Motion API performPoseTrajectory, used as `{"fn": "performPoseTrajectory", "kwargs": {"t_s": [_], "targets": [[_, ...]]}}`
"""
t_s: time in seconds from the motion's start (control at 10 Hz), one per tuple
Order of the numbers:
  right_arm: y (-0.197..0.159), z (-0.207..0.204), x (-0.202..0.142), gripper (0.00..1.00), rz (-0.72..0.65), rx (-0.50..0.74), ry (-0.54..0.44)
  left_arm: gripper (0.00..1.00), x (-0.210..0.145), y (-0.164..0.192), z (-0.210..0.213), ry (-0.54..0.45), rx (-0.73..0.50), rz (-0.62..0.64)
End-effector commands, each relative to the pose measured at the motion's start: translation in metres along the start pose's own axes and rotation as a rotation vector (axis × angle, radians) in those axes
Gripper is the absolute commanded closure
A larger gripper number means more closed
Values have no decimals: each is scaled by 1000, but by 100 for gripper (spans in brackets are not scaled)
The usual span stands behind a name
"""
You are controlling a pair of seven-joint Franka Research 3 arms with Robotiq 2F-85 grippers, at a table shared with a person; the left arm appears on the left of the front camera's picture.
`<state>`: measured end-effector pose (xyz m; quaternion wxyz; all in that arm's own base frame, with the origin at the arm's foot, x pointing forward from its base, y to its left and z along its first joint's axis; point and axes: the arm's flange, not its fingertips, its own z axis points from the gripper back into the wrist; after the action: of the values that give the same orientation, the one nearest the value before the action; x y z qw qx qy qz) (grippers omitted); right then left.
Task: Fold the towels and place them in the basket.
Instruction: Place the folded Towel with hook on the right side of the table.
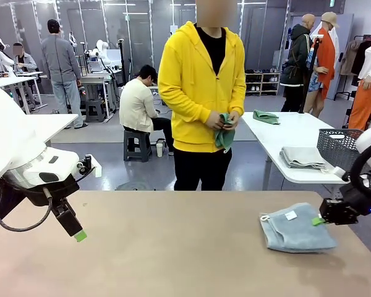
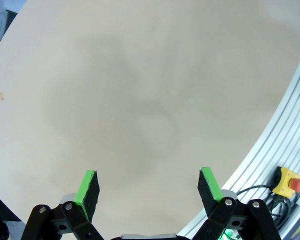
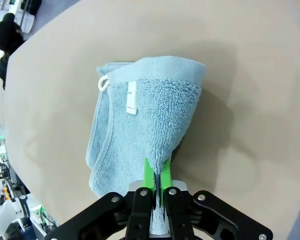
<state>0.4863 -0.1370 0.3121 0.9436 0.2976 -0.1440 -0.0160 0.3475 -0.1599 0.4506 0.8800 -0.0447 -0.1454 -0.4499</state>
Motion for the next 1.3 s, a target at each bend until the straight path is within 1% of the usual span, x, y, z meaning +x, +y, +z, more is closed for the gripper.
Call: {"fn": "performPoseTrajectory", "kwargs": {"t_s": [0.0,0.1,0.4,0.5,0.6,0.8,0.9,1.0,1.2], "targets": [[-12,12,11,95,29,16,25,0,1,0,-1,3,15,6],[-14,16,16,80,15,-7,15,0,1,0,-1,3,15,6],[-4,23,20,32,21,-65,16,0,1,0,-1,3,15,6],[2,27,20,18,23,-75,8,0,1,0,-1,3,15,6],[9,32,20,1,30,-98,-3,0,1,0,-1,3,15,6],[28,48,14,0,72,-147,-45,0,1,0,-1,3,15,6],[46,58,6,0,124,-192,-80,0,1,0,-1,3,15,6],[68,66,-4,0,181,-193,-98,0,1,0,-1,3,15,6],[95,72,-15,0,253,-211,-111,0,1,0,-1,3,15,6]]}}
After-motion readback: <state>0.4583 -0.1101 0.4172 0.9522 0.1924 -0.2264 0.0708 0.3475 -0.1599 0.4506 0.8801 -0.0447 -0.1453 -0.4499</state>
